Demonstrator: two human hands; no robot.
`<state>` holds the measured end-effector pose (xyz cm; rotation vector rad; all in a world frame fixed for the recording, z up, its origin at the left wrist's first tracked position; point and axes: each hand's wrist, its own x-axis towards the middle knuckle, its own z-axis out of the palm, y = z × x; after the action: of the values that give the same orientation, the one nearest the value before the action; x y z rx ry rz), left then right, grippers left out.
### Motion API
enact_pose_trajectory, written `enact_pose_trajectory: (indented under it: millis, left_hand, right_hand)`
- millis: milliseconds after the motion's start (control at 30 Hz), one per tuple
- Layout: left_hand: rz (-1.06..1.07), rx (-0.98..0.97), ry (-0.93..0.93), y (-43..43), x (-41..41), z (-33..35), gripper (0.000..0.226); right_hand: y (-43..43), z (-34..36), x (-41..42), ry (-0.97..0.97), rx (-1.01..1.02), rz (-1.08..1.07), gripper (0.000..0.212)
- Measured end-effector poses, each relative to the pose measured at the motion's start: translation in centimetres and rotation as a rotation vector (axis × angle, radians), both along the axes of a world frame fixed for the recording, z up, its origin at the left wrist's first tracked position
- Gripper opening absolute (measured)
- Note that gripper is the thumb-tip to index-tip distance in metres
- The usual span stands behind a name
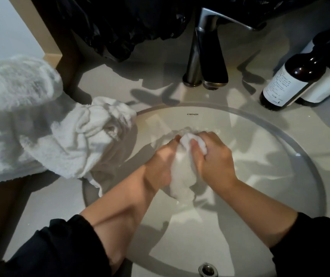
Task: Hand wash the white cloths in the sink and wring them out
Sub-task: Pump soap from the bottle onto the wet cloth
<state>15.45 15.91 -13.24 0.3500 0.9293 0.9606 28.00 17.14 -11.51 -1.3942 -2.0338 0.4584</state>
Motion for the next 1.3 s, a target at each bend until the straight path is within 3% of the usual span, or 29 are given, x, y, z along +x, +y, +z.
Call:
enact_pose_trajectory:
  millis: [67,100,167,233,300,367,433,500,533,567,600,667,700,800,867,933,967,1033,1100,1133,1200,1233,1300]
  left_hand:
    - [-0.017,0.040,-0.058,-0.1,-1.0,1.1,0.035]
    - [-0.036,0.052,0.062,0.2,-1.6,1.9,0.032]
    - [-0.162,0.154,0.597,0.4,-2.9,3.1,0.015]
    - [-0.477,0.294,1.140,0.5,-4.2,2.9,0.015]
    - [-0.756,0.348,1.446,0.4,-4.2,2.0,0.031]
    - [-0.739,0.357,1.592,0.4,-3.7,0.9,0.037]
    - [-0.701,0.347,1.641,0.1,-3.2,0.2,0.062]
    - [-0.902,0.333,1.638,-0.3,-2.5,-0.4,0.082]
    - [-0.996,0.308,1.640,-0.6,-2.1,-0.6,0.083]
    - [-1.041,0.301,1.616,-0.8,-1.8,-0.9,0.078]
    - [-1.012,0.286,1.579,-0.7,-1.8,-1.4,0.069]
    - [-0.829,0.247,1.557,0.2,-2.5,-2.5,0.046]
    - [-0.693,0.163,1.549,0.4,-2.8,-3.1,0.038]
    - [-0.326,-0.149,1.307,2.1,-2.7,-3.6,0.032]
    - [0.073,-0.224,0.737,1.3,-1.8,-2.9,0.034]
    - [0.089,-0.175,0.155,0.3,-0.2,-1.7,0.049]
    - [0.049,-0.143,0.025,-0.2,0.6,-1.0,0.052]
    - [0.025,-0.103,-0.033,-0.3,0.8,0.5,0.042]
    - [-0.050,-0.048,-0.089,-0.3,0.3,2.1,0.038]
    - [-0.143,0.018,0.076,-0.1,0.1,2.7,0.031]
    - [-0.381,0.269,0.854,0.2,-0.9,3.4,0.008]
    - [-0.448,0.336,1.147,0.3,-1.4,3.0,0.012]
    - [-0.629,0.398,1.477,0.2,-2.2,2.3,0.028]
  right_hand:
    - [1.9,-0.3,0.9,-0.036,-0.109,-0.099,0.034]
    - [3.0,-0.2,1.9,-0.089,-0.292,-0.119,0.031]
    - [4.6,-0.2,4.6,-0.286,-0.724,-0.028,0.026]
    - [4.9,0.4,7.1,-0.601,-0.933,0.192,0.020]
    - [5.0,0.7,7.9,-0.729,-0.918,0.249,0.023]
    - [5.1,0.3,7.1,-0.523,-0.829,0.183,0.031]
    - [4.1,-0.6,5.2,-0.425,-0.784,0.107,0.060]
    - [1.9,-2.6,3.4,-0.745,-0.746,0.212,0.090]
    - [1.0,-3.8,2.9,-0.864,-0.715,0.268,0.095]
    - [0.6,-4.7,2.8,-0.840,-0.696,0.287,0.088]
    - [1.1,-5.4,3.1,-0.610,-0.791,0.266,0.070]
    - [2.7,-5.1,3.9,0.106,-1.103,0.065,0.038]
    - [3.8,-4.7,4.5,0.362,-1.116,-0.061,0.035]
    - [5.6,-2.3,4.7,0.648,-0.970,-0.171,0.011]
    - [4.1,-0.4,2.9,0.680,-0.820,-0.155,0.006]
    - [1.7,0.4,0.9,0.543,-0.592,-0.114,0.008]
    - [0.8,0.4,0.4,0.419,-0.478,-0.076,0.007]
    - [0.5,0.0,0.3,0.171,-0.283,-0.038,0.014]
    - [1.8,-0.7,1.3,0.002,-0.269,-0.059,0.020]
    - [2.7,-1.1,2.1,-0.090,-0.319,-0.083,0.022]
    - [4.0,-1.3,3.7,-0.205,-0.418,-0.071,0.022]
    - [4.5,-1.0,4.5,-0.217,-0.472,-0.031,0.021]
    - [4.9,0.7,6.1,-0.289,-0.618,0.101,0.018]
